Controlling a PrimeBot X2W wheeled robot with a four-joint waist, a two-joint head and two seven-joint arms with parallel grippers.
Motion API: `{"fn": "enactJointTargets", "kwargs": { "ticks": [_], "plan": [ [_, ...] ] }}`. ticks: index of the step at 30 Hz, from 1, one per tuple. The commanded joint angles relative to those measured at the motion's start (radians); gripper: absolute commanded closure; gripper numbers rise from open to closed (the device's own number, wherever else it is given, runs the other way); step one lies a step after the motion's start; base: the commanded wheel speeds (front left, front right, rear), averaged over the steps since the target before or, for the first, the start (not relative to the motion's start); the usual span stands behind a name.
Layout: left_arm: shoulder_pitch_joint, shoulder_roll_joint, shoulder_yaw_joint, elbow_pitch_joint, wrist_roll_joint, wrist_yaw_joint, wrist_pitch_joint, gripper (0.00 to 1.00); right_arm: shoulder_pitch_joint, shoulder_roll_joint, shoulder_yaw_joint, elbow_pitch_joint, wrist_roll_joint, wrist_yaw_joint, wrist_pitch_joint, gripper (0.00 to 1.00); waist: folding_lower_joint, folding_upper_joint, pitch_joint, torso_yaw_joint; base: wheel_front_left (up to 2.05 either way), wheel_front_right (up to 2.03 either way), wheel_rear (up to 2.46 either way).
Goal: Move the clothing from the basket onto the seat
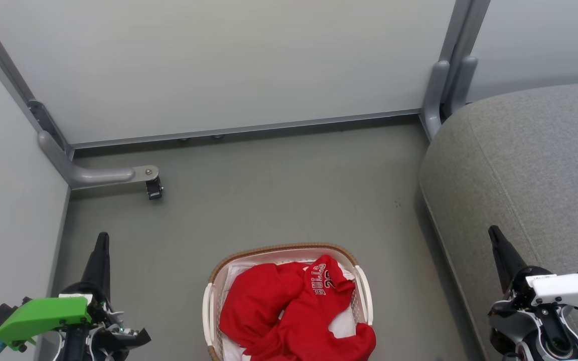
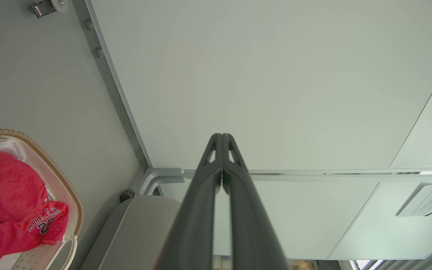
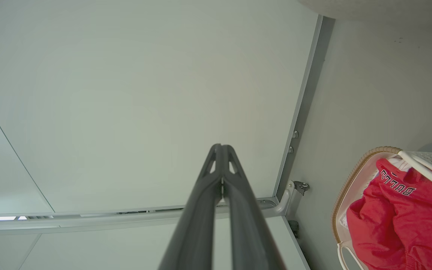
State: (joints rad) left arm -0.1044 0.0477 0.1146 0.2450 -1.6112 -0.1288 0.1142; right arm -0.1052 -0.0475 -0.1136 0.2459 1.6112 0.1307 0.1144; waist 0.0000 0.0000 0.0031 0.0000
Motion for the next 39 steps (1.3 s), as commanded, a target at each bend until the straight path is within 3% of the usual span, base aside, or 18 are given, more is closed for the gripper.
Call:
{"fn": "enactJointTargets", "kwargs": {
  "ticks": [1, 6, 7, 9, 10, 11, 28, 39],
  "plan": [
    [-0.01, 0.005, 0.0, -0.001, -0.003, -0.005, 0.002, 1.0, -0.007, -0.006, -0.001, -0.003, 0.003, 0.0, 0.002, 1.0, 0.0, 0.0, 0.0, 0.0, 0.0, 0.0, 0.0],
    [-0.01, 0.005, 0.0, -0.001, -0.003, -0.005, 0.002, 1.0, -0.007, -0.006, -0.001, -0.003, 0.003, 0.0, 0.002, 1.0, 0.0, 0.0, 0.0, 0.0, 0.0, 0.0, 0.0],
    [0.0, 0.0, 0.0, 0.0, 0.0, 0.0, 0.0, 0.0, 0.0, 0.0, 0.0, 0.0, 0.0, 0.0, 0.0, 0.0, 0.0, 0.0, 0.0, 0.0, 0.0, 0.0, 0.0],
    [0.006, -0.002, -0.001, 0.016, 0.0, 0.001, -0.001, 0.0, 0.008, 0.004, 0.001, 0.014, 0.0, 0.0, 0.0, 0.0, 0.0, 0.0, 0.0, 0.0, 0.0, 0.0, 0.0],
    [0.013, -0.003, -0.003, 0.022, 0.001, 0.001, -0.003, 1.0, 0.015, 0.006, 0.004, 0.021, -0.001, 0.0, -0.002, 1.0, 0.0, 0.0, 0.0, 0.0, 0.0, 0.0, 0.0],
    [0.02, -0.005, -0.005, 0.029, 0.001, 0.002, -0.003, 0.0, 0.022, 0.009, 0.004, 0.028, -0.001, 0.0, -0.002, 0.0, 0.0, 0.0, 0.0, 0.0, 0.0, 0.0, 0.0],
    [0.067, -0.004, -0.054, -0.027, 0.089, 0.003, -0.079, 0.0, 0.048, 0.008, 0.033, 0.025, -0.091, 0.0, -0.079, 0.0, 0.0, 0.0, 0.0, 0.0, 0.0, 0.0, 0.0],
    [0.081, -0.003, -0.077, -0.092, 0.294, 0.036, -0.127, 0.0, 0.052, 0.005, 0.022, -0.004, -0.274, 0.0, -0.126, 0.0, 0.0, 0.0, 0.002, 0.001, 0.0, 0.0, 0.0]
  ]
}}
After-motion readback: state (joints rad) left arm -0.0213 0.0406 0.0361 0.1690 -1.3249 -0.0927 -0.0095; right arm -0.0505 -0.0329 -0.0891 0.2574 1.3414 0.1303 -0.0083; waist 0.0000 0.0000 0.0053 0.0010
